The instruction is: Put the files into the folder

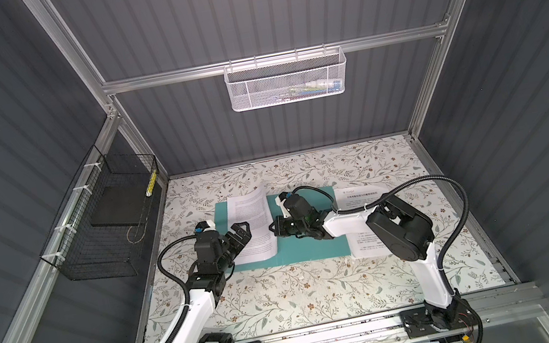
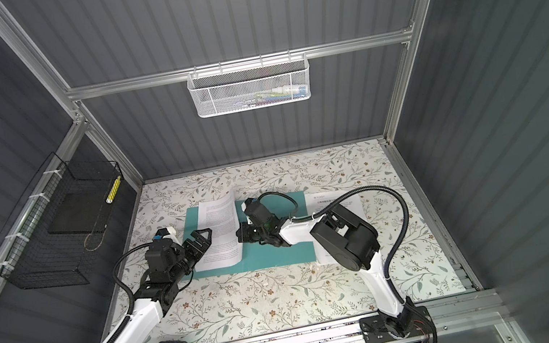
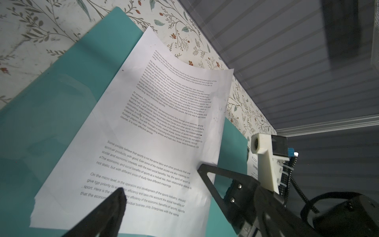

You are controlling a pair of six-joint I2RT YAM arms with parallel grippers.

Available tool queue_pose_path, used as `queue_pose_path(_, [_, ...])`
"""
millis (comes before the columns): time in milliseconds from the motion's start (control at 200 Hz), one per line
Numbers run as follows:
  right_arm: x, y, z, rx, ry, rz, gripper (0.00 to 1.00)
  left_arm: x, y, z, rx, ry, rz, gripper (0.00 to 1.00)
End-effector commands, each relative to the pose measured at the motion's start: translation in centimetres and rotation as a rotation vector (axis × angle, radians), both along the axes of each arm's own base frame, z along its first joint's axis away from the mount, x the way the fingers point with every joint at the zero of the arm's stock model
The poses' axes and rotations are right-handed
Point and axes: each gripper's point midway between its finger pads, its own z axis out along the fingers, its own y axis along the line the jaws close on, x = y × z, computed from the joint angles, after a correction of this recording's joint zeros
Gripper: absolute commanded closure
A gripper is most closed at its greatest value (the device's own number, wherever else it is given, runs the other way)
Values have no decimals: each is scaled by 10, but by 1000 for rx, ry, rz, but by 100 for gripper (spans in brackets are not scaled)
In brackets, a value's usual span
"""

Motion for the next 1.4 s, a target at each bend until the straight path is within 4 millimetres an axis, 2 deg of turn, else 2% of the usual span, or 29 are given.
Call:
queue_pose_path(0, [-4, 10, -10, 2, 33, 15, 100, -1, 3, -6, 11, 14, 4, 2])
queue_pose_path(661, [-6, 15, -30, 32, 135, -43, 100, -5, 7, -16, 24, 33, 16, 2])
queue_pose_path(1051, [7, 17, -21, 30, 109, -86, 100, -8, 10, -14, 32, 30, 27, 2])
queue_pose_path(1266, [9, 11, -21, 9, 98, -103, 100, -9, 12, -14, 40, 32, 31, 2])
queue_pose_path(1396, [6, 17, -22, 20, 107, -84, 100, -7, 11, -17, 34, 37, 30, 2])
